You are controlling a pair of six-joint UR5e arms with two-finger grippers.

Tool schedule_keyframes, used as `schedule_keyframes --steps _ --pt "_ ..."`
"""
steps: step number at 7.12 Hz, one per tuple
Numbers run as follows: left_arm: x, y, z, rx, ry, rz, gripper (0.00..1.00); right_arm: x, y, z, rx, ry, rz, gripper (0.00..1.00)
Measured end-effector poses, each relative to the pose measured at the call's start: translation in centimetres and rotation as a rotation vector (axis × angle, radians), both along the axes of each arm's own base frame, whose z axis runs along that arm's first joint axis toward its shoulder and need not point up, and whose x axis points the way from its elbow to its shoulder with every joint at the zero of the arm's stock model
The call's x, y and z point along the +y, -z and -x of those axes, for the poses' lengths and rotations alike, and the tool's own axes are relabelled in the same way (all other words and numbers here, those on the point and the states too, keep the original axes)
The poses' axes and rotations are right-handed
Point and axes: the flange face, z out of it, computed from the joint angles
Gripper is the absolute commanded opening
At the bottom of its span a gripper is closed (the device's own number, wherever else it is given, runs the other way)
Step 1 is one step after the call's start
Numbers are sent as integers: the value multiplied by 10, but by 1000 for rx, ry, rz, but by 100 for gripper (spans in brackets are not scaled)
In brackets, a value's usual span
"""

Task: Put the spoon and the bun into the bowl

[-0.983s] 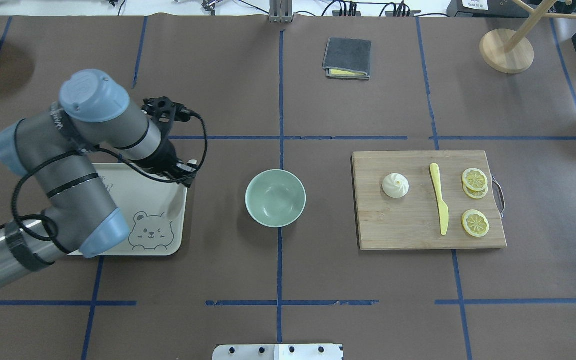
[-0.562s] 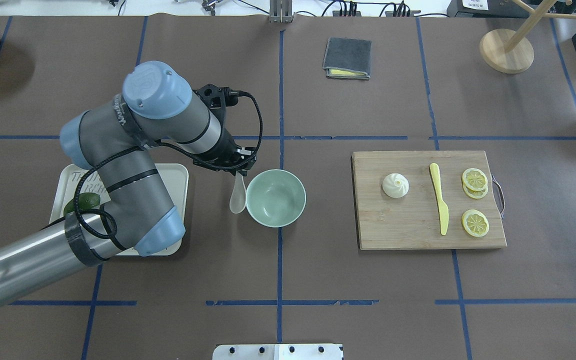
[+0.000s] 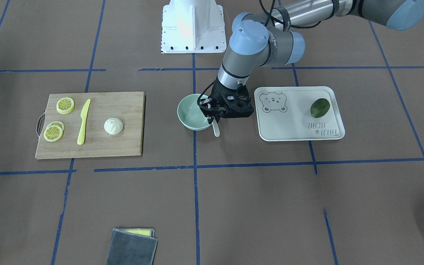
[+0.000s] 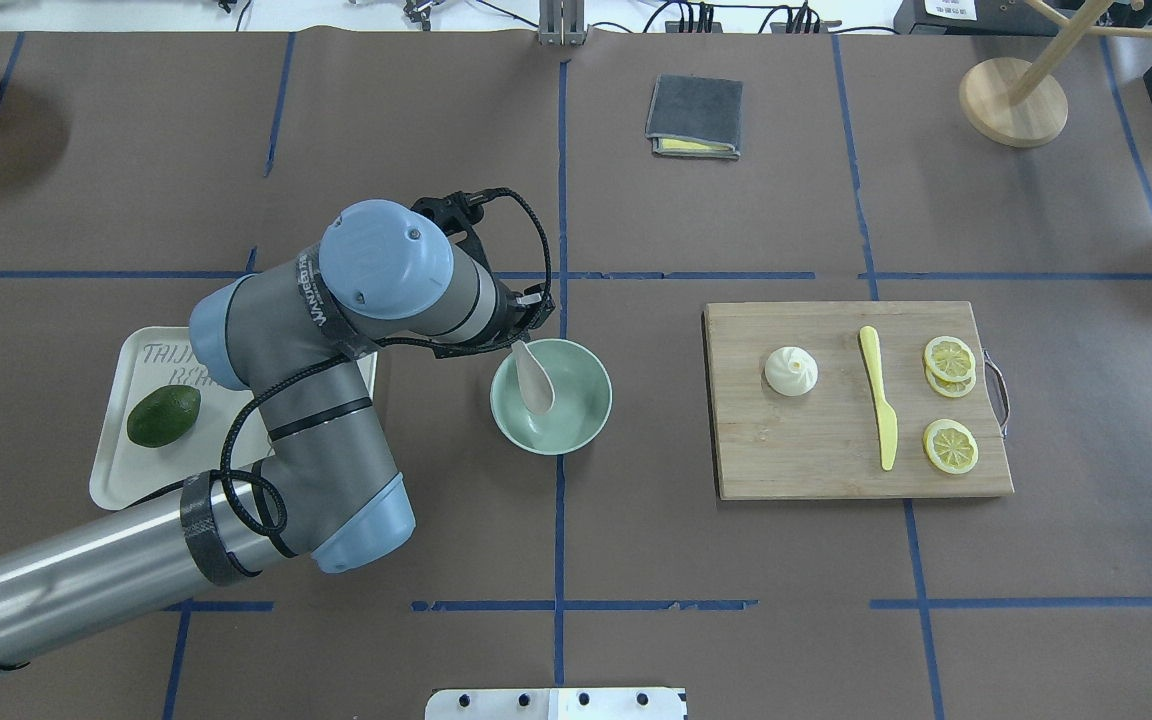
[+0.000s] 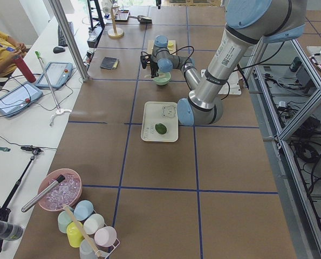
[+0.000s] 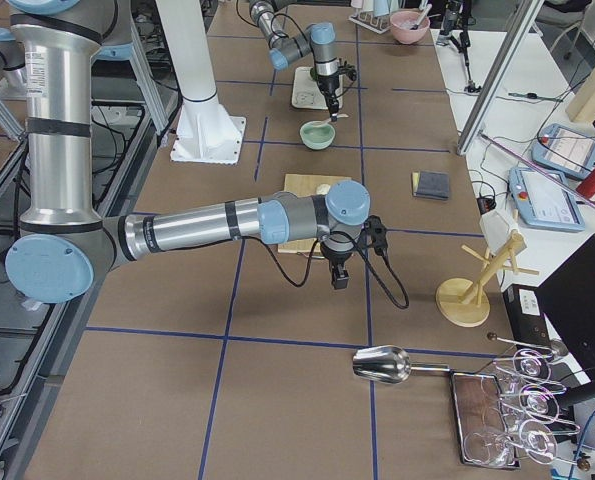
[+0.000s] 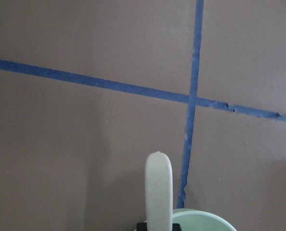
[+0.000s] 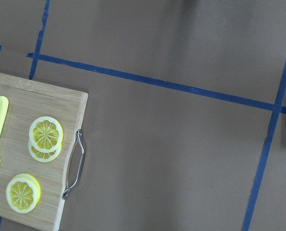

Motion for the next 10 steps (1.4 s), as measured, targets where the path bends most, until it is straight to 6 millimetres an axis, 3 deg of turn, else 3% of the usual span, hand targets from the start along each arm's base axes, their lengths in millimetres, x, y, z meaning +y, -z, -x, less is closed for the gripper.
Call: schedule_keyframes --steps 1,2,4,6,8,9,10 --pt "2 -2 -1 -1 18 16 52 1 1 0 1 -1 -2 100" --pt "3 -4 -1 -2 24 21 100 1 2 0 2 -1 -3 100" --pt "8 -3 3 3 23 17 100 1 1 1 9 -2 1 100" --pt "20 -12 29 11 5 -22 100 -2 15 24 10 -23 57 100" --pt "16 -32 62 -34 -38 -125 100 -17 59 68 14 -55 103 100" --pt "11 -50 84 -79 -82 -207 100 -25 87 101 34 -80 121 100" --pt "3 -74 112 -121 -150 -281 100 -28 119 146 60 -117 133 100"
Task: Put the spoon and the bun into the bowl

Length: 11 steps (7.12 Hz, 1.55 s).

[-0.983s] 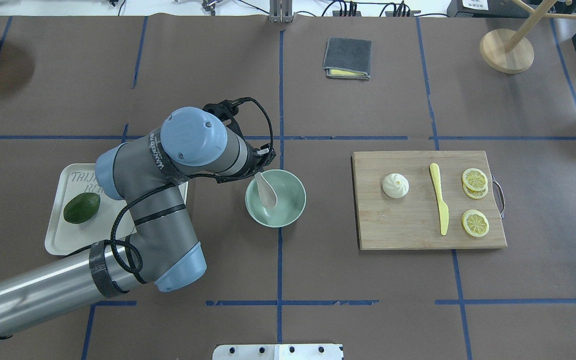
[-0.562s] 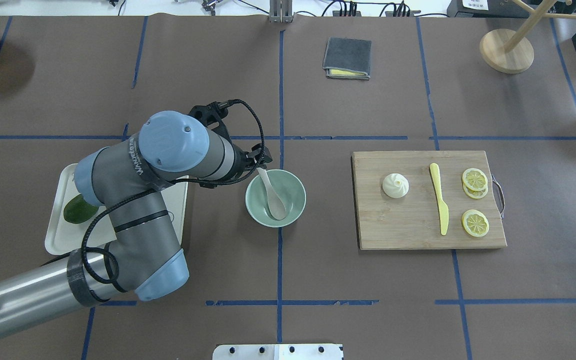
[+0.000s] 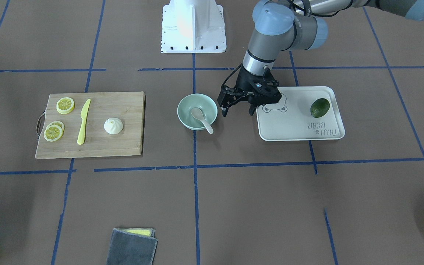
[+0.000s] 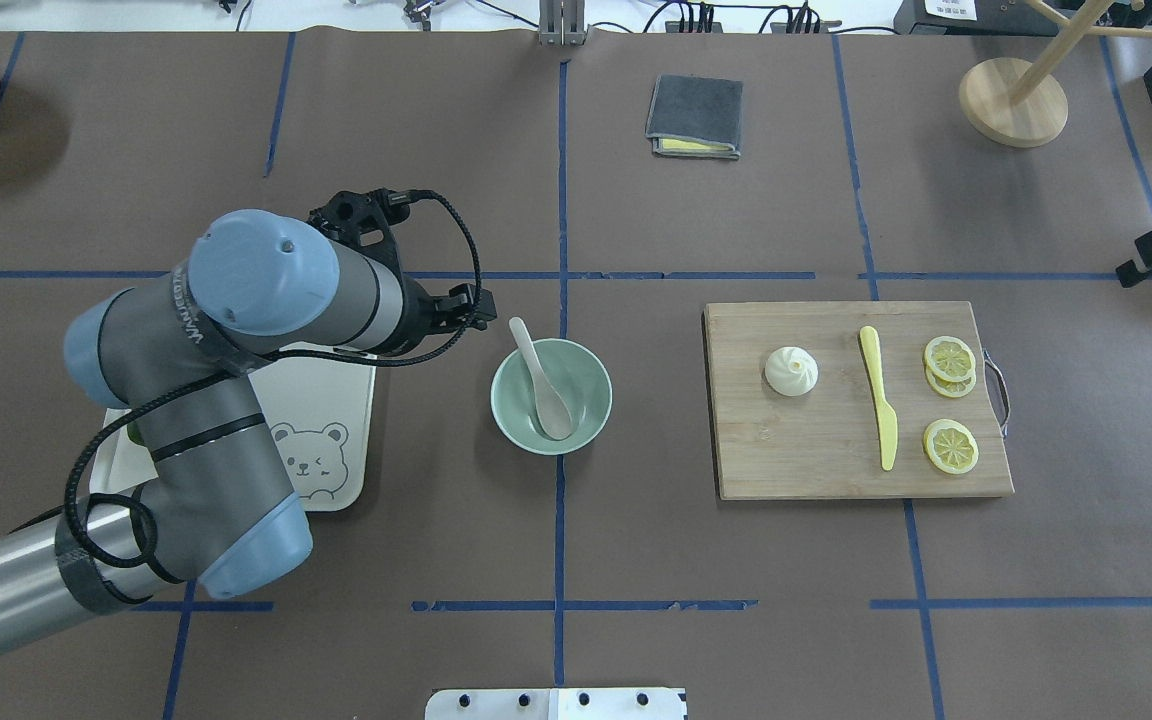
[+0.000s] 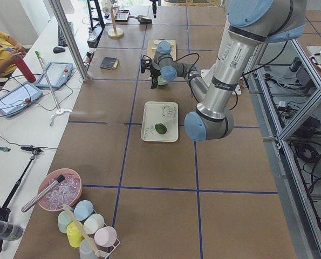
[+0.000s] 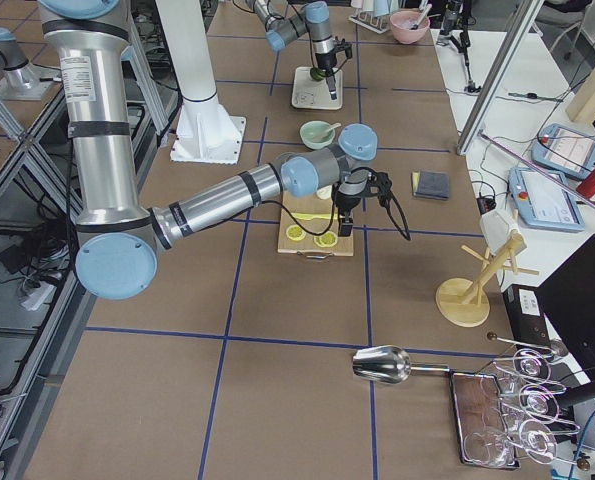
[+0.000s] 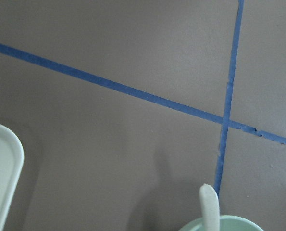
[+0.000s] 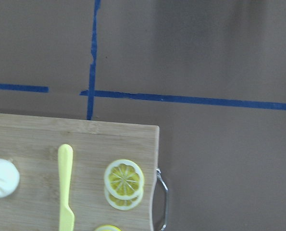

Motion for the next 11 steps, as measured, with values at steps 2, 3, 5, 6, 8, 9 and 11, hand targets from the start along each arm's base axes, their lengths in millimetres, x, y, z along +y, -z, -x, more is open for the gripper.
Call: schedule_keyframes --steps 2,3,5,6,8,9,11 --pt "-22 -40 61 -55 -125 -90 100 17 46 99 1 -67 -12 100" --pt "-31 -55 84 -77 -146 -118 100 28 62 139 -7 -101 -23 100" --pt "-38 -66 103 -95 -150 -135 100 43 77 207 10 -154 -13 100" --pt "-39 -67 105 -97 -149 -135 100 46 73 232 32 -170 -2 100" --pt "-39 -67 106 -97 -147 -134 100 53 60 258 66 -161 17 100" --pt "-39 -66 106 -96 -146 -135 100 56 54 266 77 -152 24 100" --pt "-38 -64 107 -94 -143 -136 100 59 53 280 82 -135 27 100"
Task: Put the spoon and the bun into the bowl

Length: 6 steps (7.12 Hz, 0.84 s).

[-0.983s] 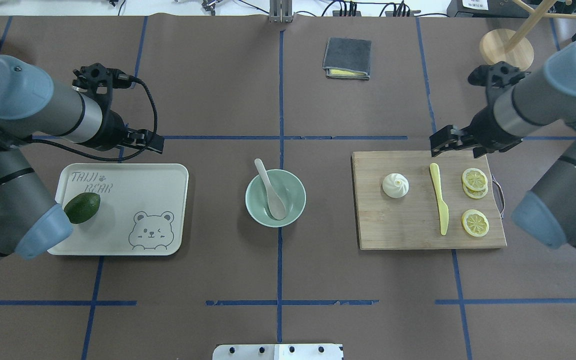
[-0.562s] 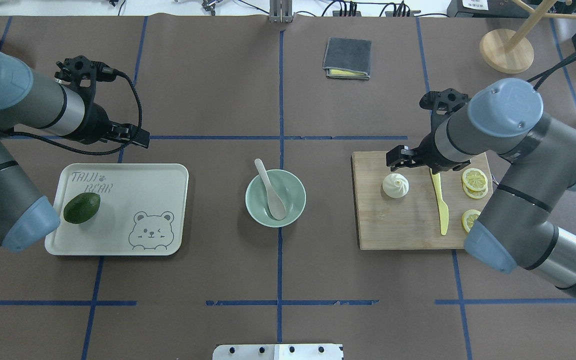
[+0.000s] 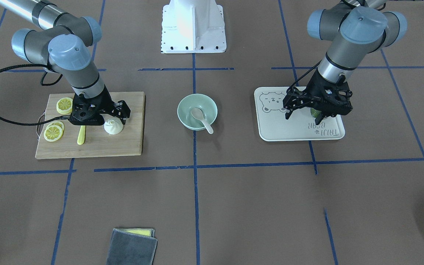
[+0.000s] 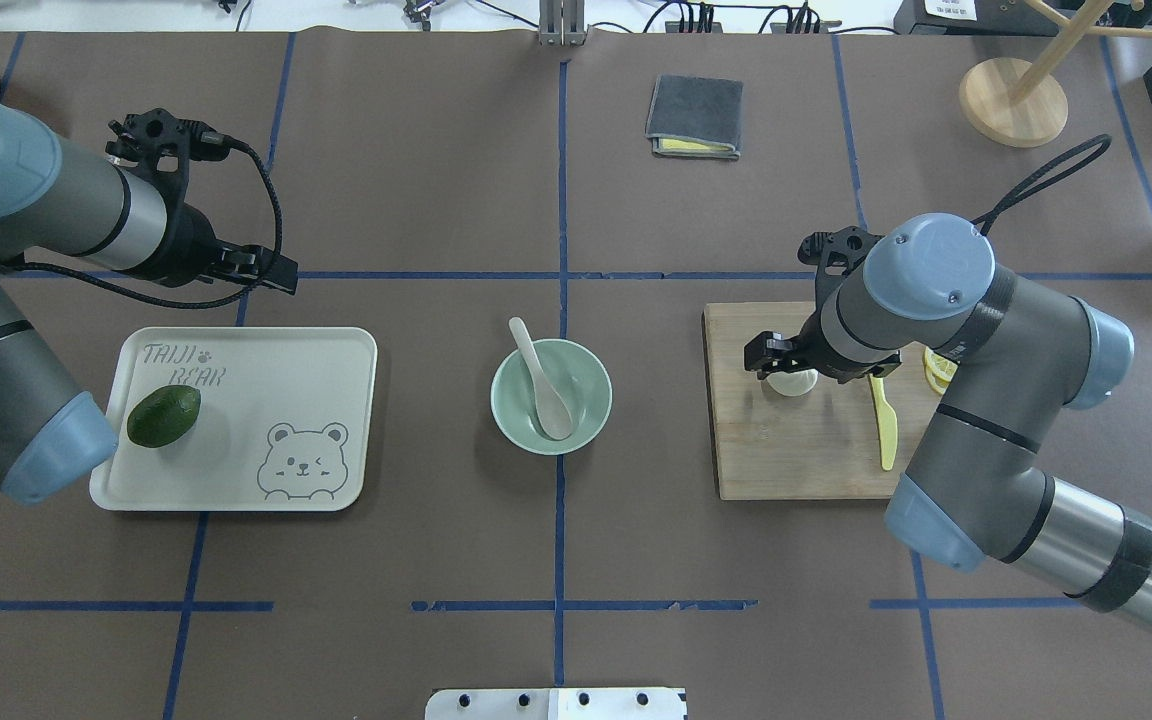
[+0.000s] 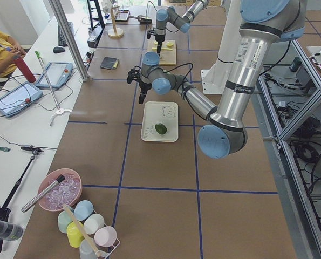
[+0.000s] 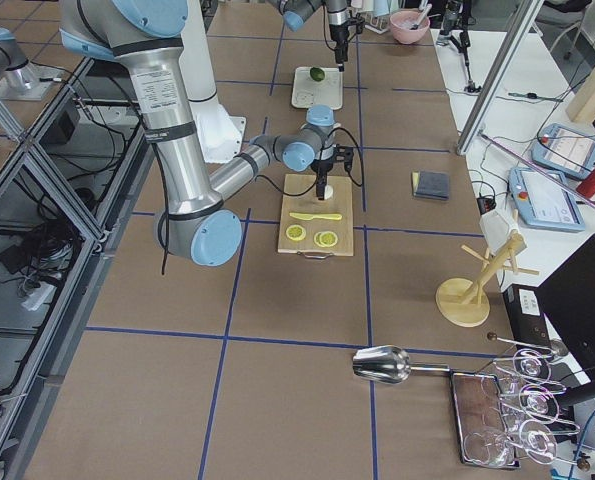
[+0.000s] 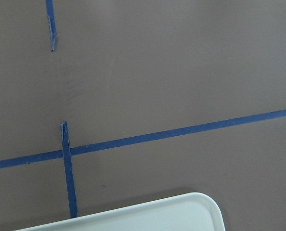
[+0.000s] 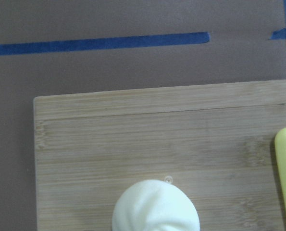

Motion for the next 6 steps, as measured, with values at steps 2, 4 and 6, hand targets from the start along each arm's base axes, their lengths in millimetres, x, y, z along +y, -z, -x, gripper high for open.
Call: schedule_keyframes --steps 2,4,6 --pt "0 0 0 -1 2 0 100 2 0 10 5 14 -3 100" --pt "0 1 0 1 3 0 100 -2 -4 15 23 8 -16 95" --pt "0 1 0 1 4 0 100 -5 -5 17 33 -2 -27 70"
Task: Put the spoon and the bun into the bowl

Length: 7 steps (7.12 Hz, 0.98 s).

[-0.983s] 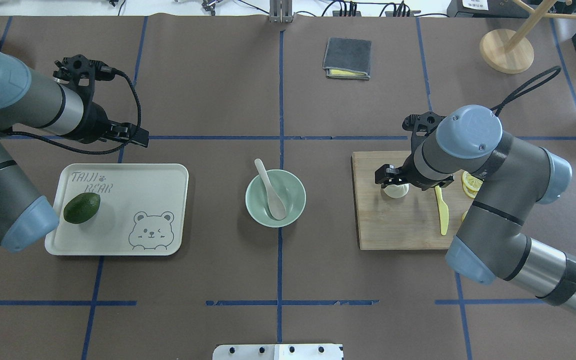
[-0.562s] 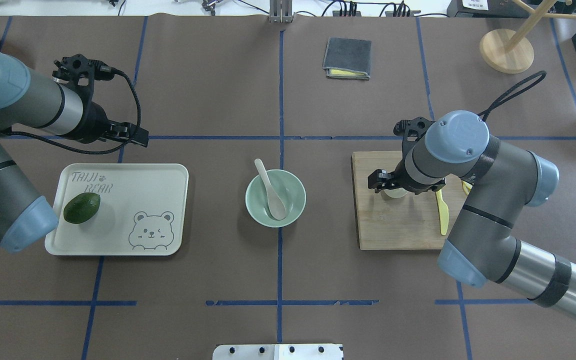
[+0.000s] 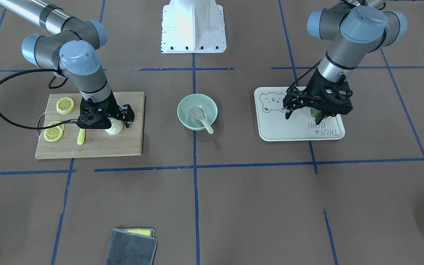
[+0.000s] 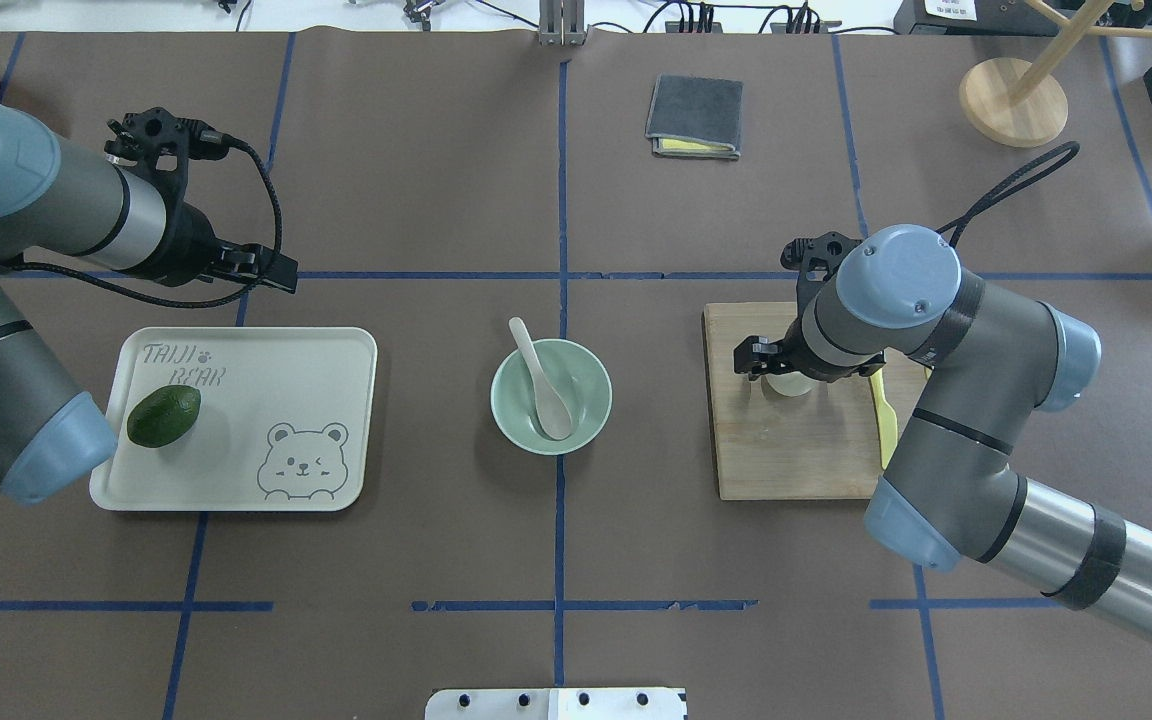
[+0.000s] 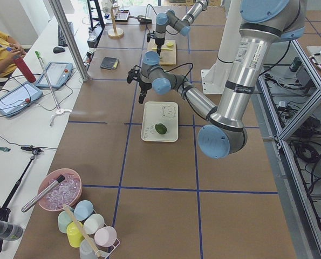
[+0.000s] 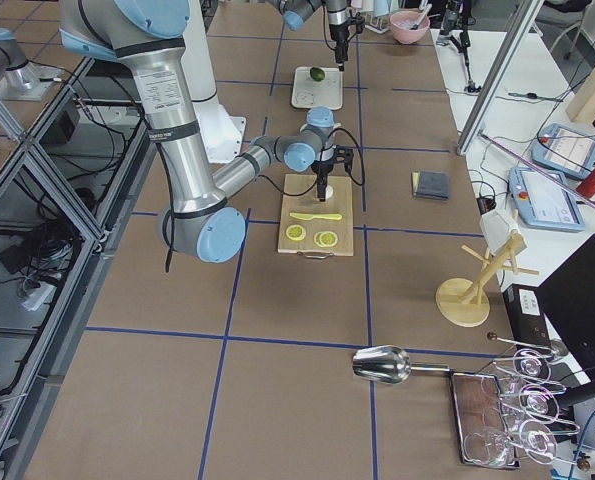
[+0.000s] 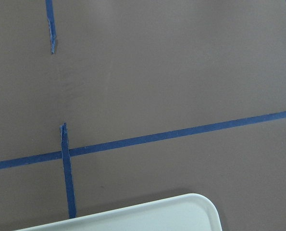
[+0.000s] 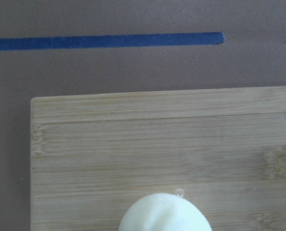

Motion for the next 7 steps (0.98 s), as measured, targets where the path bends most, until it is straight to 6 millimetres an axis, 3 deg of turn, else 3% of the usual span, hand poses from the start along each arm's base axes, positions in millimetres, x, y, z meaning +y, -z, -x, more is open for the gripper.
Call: schedule_keyframes --steps 1,2,5,7 --pt "0 0 0 0 0 -1 100 0 0 0 0 -2 -2 47" --pt "0 1 0 0 0 -1 100 -1 1 0 0 -3 -3 38" --pt "0 1 0 1 2 -1 100 -1 5 -2 -6 -8 -8 36" --pt "1 2 1 2 4 -1 100 -8 38 -4 -50 -26 -30 37"
